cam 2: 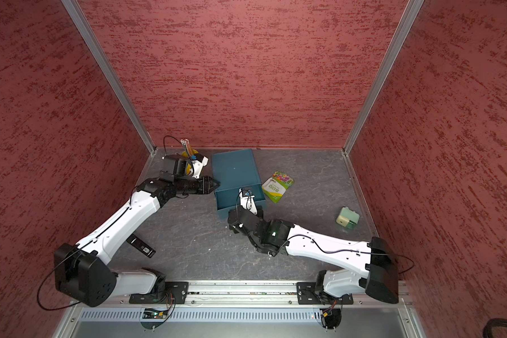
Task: Take the seed bags out of the drawer
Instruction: Close the drawer in the storage box.
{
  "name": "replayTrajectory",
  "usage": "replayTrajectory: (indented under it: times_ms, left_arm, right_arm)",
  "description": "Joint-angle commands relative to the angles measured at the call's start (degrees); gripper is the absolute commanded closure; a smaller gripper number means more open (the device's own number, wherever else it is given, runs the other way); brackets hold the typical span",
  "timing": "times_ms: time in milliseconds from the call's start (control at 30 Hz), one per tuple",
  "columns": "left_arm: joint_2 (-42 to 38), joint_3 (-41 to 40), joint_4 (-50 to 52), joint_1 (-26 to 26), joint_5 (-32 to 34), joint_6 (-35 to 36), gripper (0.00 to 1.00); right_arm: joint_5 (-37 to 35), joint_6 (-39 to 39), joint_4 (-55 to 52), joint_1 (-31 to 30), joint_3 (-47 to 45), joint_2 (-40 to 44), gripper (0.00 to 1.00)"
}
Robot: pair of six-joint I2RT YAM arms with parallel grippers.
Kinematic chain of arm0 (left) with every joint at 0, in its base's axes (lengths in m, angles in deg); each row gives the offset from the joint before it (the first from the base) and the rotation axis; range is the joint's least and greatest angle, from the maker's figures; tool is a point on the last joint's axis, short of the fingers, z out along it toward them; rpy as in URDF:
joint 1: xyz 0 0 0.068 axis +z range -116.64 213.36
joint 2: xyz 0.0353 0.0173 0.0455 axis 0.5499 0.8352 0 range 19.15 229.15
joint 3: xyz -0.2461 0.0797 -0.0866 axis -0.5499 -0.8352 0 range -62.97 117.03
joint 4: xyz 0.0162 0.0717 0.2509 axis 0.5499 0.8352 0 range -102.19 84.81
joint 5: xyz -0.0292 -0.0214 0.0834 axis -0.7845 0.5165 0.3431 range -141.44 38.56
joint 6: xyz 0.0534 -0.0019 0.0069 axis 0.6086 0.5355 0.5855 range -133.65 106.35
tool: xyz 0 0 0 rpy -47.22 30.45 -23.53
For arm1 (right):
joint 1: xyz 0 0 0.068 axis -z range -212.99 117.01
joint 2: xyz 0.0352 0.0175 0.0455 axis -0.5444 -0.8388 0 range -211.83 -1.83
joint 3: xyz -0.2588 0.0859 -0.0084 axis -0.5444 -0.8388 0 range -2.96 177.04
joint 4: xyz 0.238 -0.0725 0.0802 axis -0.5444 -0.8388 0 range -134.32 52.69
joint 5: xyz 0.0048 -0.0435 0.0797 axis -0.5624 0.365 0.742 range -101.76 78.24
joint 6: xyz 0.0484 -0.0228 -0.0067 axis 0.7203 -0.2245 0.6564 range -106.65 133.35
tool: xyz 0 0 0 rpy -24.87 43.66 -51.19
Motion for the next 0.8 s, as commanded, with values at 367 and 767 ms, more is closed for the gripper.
replayTrajectory:
  times_ms: [367, 767]
  left_arm:
    - [1.2, -3.4, 8.4, -0.9, 0.4, 3.5, 0.6]
    - [1.9, -2.8, 8.7, -1.1, 0.2, 3.7, 0.61]
  right_arm:
    - [1.8, -4.2, 11.2, 5.9, 2.5, -6.9, 0.23]
    - [1.1, -5.5, 16.1, 8.1, 3.2, -11.3, 0.23]
